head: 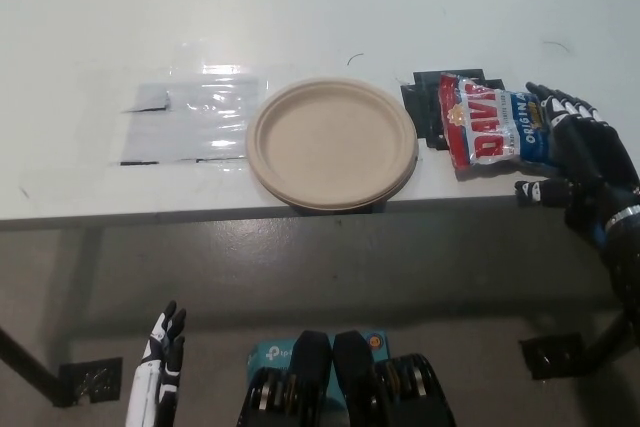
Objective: The robot picks up a small bag of sunflower seeds on the right hand side and take it to the empty plate on the left hand side then pours some sunflower seeds on to the plate.
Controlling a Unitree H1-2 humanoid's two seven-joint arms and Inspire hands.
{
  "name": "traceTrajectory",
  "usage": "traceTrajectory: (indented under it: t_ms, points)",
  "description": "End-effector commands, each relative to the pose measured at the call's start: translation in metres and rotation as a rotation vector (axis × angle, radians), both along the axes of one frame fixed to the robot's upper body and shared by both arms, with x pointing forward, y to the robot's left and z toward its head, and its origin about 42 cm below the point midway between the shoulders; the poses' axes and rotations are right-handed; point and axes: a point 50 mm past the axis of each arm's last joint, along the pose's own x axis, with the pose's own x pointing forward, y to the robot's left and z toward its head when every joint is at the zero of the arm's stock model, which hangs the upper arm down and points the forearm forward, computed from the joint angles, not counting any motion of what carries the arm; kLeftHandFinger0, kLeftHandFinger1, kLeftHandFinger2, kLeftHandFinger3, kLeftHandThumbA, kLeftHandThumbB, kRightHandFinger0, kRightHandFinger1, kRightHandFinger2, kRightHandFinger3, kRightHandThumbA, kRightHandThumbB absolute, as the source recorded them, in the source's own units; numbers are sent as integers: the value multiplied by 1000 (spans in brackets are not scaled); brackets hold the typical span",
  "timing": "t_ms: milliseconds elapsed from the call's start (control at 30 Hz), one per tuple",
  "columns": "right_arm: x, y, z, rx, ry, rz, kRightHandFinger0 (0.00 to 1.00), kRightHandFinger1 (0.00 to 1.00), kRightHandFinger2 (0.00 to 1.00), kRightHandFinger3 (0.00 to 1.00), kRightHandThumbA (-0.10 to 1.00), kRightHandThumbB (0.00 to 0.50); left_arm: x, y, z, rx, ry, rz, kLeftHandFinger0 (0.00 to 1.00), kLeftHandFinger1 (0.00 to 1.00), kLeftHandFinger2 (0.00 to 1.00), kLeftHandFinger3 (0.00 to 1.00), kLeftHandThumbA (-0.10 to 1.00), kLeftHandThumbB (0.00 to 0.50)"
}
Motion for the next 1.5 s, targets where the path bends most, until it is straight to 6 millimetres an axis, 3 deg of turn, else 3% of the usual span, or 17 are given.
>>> traceTrajectory:
  t_ms: [0, 567, 933, 1100, 1467]
  points:
    - [16, -6, 31, -30, -78, -20, 1000, 1000, 1000, 1000, 925, 389, 2, 4, 7, 6, -66, 13, 1000, 1000, 1000, 1000, 1000, 226]
    - [31, -17, 16, -35, -37, -58, 1000, 1000, 1000, 1000, 954, 390, -3, 3, 6, 6, -73, 11, 1000, 1000, 1000, 1000, 1000, 202]
    - [43, -13, 23, -62, -39, -69, 1000, 1000, 1000, 1000, 922, 367, -2, 4, 5, 9, -76, 8, 1000, 1000, 1000, 1000, 1000, 185]
    - [50, -8, 27, -67, -56, -61, 1000, 1000, 1000, 1000, 920, 397, -2, 5, 4, 2, -88, 6, 1000, 1000, 1000, 1000, 1000, 167]
    - [56, 2, 21, -85, -31, -44, 1000, 1000, 1000, 1000, 854, 404, -5, 6, 3, 2, -79, 11, 1000, 1000, 1000, 1000, 1000, 170]
